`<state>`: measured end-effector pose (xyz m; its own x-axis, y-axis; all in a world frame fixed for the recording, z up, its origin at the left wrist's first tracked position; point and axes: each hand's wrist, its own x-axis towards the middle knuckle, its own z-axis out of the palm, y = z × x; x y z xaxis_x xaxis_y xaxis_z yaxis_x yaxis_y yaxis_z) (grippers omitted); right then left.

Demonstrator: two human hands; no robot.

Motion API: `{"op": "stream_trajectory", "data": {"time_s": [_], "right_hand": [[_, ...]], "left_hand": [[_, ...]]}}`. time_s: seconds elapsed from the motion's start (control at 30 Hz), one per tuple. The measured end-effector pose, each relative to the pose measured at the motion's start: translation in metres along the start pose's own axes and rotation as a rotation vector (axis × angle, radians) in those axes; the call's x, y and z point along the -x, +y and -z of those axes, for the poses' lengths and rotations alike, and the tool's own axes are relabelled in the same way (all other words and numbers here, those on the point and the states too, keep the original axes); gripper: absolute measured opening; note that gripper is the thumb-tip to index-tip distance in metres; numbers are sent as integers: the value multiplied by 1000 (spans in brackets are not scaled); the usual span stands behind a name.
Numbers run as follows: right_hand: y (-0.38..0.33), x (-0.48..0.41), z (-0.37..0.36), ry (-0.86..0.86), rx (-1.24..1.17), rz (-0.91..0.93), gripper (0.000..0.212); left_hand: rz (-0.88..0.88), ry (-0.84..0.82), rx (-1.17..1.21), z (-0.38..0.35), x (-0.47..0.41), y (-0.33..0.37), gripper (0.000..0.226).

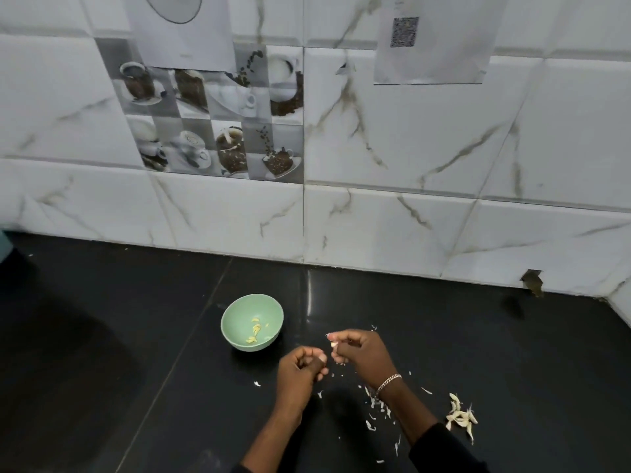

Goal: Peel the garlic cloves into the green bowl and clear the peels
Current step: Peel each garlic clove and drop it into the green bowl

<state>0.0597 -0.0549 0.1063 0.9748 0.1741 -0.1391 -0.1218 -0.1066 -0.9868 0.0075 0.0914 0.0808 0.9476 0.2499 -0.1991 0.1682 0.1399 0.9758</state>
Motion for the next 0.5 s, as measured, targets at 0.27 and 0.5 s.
{"op": "stream_trajectory", "data": {"time_s": [0.27, 0.5], "right_hand": [[-8, 2, -22, -10, 35, 144, 16], [-20, 14, -6, 69, 74, 220, 7]], "left_hand": [[-101, 32, 107, 16, -2, 19, 9], [-131, -33, 150, -4, -6, 30, 5]]}}
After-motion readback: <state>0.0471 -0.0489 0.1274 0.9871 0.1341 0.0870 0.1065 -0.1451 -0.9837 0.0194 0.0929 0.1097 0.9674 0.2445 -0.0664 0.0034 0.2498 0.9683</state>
